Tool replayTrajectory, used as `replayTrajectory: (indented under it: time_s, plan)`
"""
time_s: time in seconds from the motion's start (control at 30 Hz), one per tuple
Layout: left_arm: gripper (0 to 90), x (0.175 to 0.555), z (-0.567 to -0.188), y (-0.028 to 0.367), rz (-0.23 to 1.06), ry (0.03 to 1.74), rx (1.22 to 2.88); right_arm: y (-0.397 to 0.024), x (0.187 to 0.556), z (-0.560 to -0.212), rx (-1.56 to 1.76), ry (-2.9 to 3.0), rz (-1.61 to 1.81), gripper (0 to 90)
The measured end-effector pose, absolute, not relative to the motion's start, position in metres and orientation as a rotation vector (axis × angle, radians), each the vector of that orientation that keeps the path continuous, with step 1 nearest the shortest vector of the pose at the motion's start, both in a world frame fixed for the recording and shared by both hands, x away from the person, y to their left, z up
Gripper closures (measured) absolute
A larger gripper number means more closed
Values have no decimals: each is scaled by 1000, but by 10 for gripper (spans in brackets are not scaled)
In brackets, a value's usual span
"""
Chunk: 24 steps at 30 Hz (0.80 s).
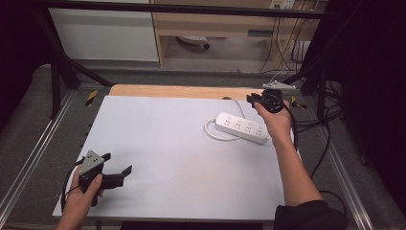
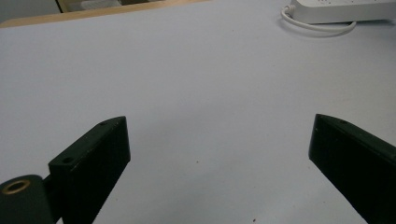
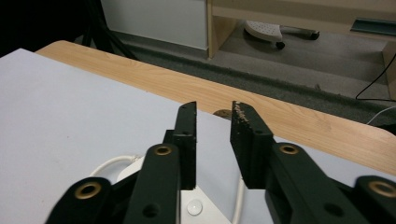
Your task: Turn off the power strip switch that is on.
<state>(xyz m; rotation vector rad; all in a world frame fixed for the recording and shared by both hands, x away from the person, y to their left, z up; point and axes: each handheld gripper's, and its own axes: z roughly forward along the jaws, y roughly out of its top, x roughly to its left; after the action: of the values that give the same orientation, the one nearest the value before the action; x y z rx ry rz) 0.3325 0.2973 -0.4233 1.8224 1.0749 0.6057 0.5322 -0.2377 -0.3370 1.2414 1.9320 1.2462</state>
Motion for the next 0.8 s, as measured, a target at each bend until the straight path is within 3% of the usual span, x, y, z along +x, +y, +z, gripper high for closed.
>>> replayTrajectory:
  time_s: [0.17,0.53,0.8]
  plan:
    - [52,333,-423,297,604,1075,1826,-235,535,-341,1240,1957,1251,814]
    - [52,333,-424,298,604,1076,1828,-235,539,-347,1251,1960,1227,819]
    - [52,333,-424,298,605,1077,1828,-233,542,-352,1257,1969,1192,870]
